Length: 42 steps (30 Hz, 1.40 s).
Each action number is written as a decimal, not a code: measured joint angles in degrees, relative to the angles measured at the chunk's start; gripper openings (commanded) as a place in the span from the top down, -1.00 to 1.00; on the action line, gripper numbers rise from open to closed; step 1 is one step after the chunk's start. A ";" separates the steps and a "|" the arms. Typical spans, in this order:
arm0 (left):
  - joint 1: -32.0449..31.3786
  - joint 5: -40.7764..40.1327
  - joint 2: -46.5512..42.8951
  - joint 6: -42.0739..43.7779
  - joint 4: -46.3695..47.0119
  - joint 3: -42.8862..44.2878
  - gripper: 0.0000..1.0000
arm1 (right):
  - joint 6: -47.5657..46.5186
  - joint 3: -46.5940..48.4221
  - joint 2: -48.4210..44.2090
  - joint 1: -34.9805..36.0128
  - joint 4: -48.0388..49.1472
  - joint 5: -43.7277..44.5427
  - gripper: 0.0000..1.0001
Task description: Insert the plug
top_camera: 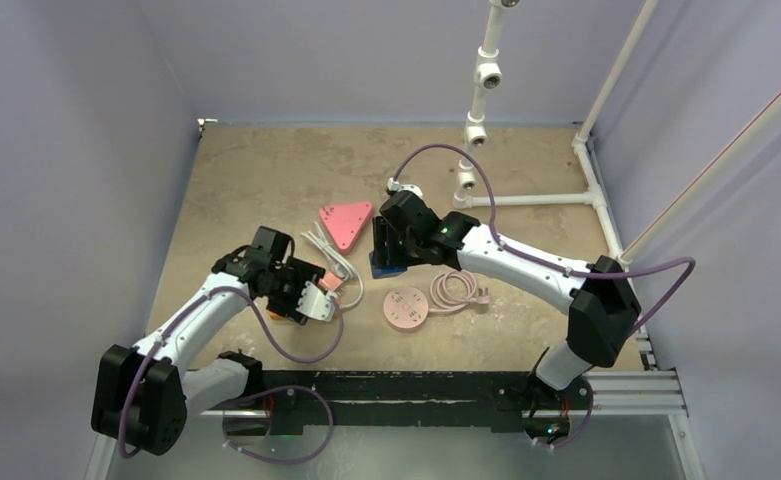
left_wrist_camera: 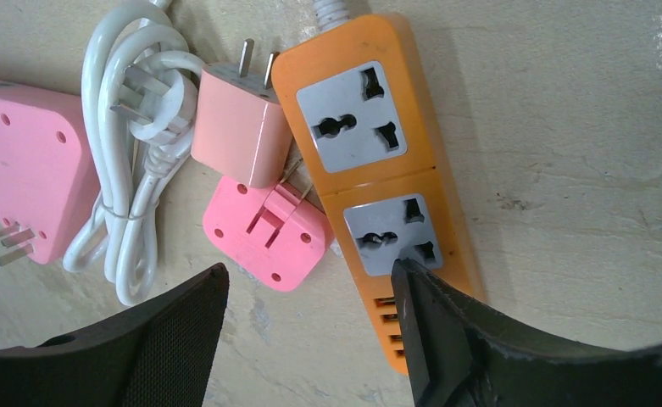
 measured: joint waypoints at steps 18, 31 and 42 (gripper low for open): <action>0.00 1.20 8.17 4.98 -20.06 11.13 -0.40 | 0.13 -0.07 0.00 0.74 0.33 -0.02 1.00; 0.00 -5.11 9.42 -5.16 -18.47 9.86 -0.36 | 0.13 -0.07 0.00 1.25 0.79 -0.04 1.00; -0.68 -9.22 11.93 -14.14 -12.98 7.26 0.47 | 0.13 -0.76 -0.09 1.68 2.23 -0.22 1.00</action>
